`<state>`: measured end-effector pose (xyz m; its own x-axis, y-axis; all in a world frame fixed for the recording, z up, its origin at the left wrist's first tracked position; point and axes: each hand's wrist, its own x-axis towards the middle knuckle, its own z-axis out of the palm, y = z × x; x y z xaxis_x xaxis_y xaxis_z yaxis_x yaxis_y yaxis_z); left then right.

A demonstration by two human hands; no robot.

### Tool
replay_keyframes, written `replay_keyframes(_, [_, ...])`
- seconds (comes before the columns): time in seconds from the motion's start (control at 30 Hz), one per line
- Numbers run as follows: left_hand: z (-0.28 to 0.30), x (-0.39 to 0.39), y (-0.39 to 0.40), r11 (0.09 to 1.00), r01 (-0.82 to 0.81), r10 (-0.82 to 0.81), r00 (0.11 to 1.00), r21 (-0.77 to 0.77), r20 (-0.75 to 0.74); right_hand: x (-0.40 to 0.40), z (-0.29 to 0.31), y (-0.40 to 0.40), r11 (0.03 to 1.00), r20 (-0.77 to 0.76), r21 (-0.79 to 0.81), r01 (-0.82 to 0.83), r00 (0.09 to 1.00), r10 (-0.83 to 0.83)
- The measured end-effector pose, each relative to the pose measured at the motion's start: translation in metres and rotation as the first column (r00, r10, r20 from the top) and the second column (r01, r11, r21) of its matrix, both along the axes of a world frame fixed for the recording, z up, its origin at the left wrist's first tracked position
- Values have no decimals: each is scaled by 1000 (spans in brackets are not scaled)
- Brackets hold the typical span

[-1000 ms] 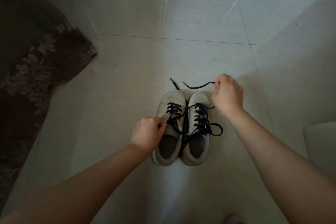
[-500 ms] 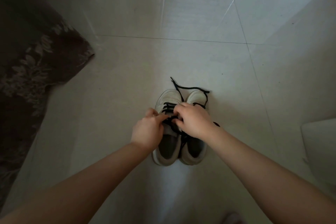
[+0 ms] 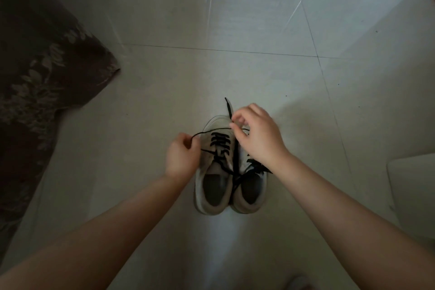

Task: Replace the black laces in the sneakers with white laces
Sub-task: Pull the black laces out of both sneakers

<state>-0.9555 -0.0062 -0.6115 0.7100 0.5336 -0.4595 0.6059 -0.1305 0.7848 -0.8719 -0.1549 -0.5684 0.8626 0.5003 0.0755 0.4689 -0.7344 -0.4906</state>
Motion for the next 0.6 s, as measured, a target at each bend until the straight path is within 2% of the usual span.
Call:
replay_keyframes(0.1, [-13,-7,10,988,-147,143,984,-36,-106,-4,-13,-6,972,-306,-217,-89,952,19])
replay_keyframes(0.2, [-16,-16,12,989,-146,145,970,8,-193,-12,-26,-9,944,-445,-306,-121,895,-30])
replay_keyframes(0.27, [-14,-20,9,995,-99,102,977,26,-188,-13,-28,-8,952,-465,-294,-83,883,-67])
replay_keyframes(0.33, [-12,-24,4,980,-5,25,995,197,-99,-13,-27,-6,952,-465,-299,-64,881,-86])
replay_keyframes(0.4, [-8,-25,-6,914,100,-133,989,394,58,-13,-26,-3,947,-462,-316,-64,882,-95])
replay_keyframes(0.43, [-6,-25,-12,883,154,-224,969,443,109,-13,-26,-2,942,-453,-328,-68,887,-94])
replay_keyframes(0.47, [-3,-24,-17,861,218,-300,947,459,114,-14,-26,-2,937,-441,-342,-75,893,-90])
replay_keyframes(0.53, [-1,-24,-25,821,360,-414,910,442,27,-15,-25,-2,929,-413,-357,-95,909,-66])
replay_keyframes(0.6, [-4,-25,-25,794,437,-460,886,422,-52,-17,-24,-3,928,-402,-356,-112,915,-44])
